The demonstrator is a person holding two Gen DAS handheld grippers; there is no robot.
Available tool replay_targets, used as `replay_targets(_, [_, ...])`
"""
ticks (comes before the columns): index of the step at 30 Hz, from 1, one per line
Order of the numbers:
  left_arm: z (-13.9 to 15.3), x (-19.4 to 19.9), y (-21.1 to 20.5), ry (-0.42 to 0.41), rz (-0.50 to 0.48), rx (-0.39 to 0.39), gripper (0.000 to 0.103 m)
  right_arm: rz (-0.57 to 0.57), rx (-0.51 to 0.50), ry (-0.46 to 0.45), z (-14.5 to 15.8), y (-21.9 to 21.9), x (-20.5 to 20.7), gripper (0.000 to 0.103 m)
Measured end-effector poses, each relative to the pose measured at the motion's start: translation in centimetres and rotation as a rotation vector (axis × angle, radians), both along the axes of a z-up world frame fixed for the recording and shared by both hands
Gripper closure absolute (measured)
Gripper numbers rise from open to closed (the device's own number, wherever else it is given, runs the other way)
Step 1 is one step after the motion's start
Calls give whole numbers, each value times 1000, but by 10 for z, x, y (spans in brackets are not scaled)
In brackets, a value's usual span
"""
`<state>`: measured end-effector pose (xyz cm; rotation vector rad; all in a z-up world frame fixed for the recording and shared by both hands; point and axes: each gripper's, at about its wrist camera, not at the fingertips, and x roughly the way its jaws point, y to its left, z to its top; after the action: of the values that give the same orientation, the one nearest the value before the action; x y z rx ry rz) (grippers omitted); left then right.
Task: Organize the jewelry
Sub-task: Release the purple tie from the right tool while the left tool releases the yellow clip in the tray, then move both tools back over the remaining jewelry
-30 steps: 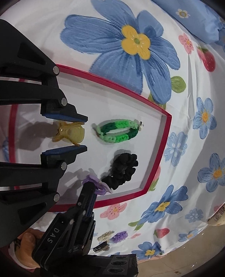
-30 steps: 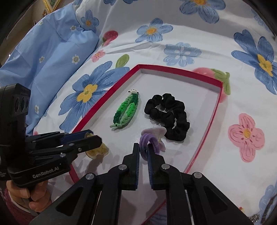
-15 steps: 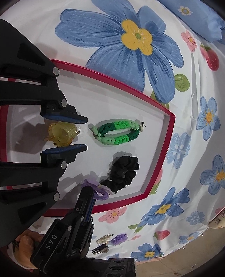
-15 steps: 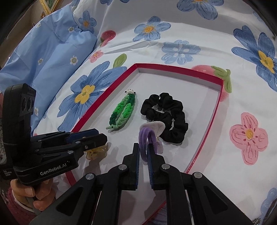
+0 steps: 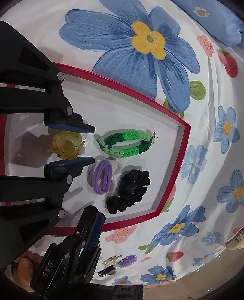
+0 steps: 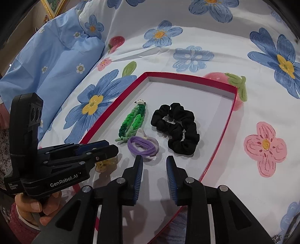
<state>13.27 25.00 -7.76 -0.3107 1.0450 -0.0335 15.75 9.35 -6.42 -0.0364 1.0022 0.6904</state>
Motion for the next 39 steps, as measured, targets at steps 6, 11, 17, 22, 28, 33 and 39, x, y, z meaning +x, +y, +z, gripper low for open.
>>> replay_targets(6, [0,0,0,1,12,4,62,-6,20,-10,7,-7,-5,74])
replay_targets(11, [0,0,-2,6,13,12,62,-17,34,-25,15,-17,-11,74])
replay_targets(17, [19,-12,-3,-29,39,19,50,-40,74,-51,32,-37,-23,74])
replay_targets(22, [45,-31,-17,-78,39,26,44,-93,108,-97,51,-76,-43,61])
replay_targets(28, [70,-52,-51,-126,-2,13,37,-200,110,-130,63,-140,-68,56])
replay_targets(33, [82,-64,-88,-149,-67,3,35,-299,105,-139,66,-195,-89,54])
replay_targets(39, [84,-71,-133,-141,-148,0,33,-386,106,-139,64,-244,-109,54])
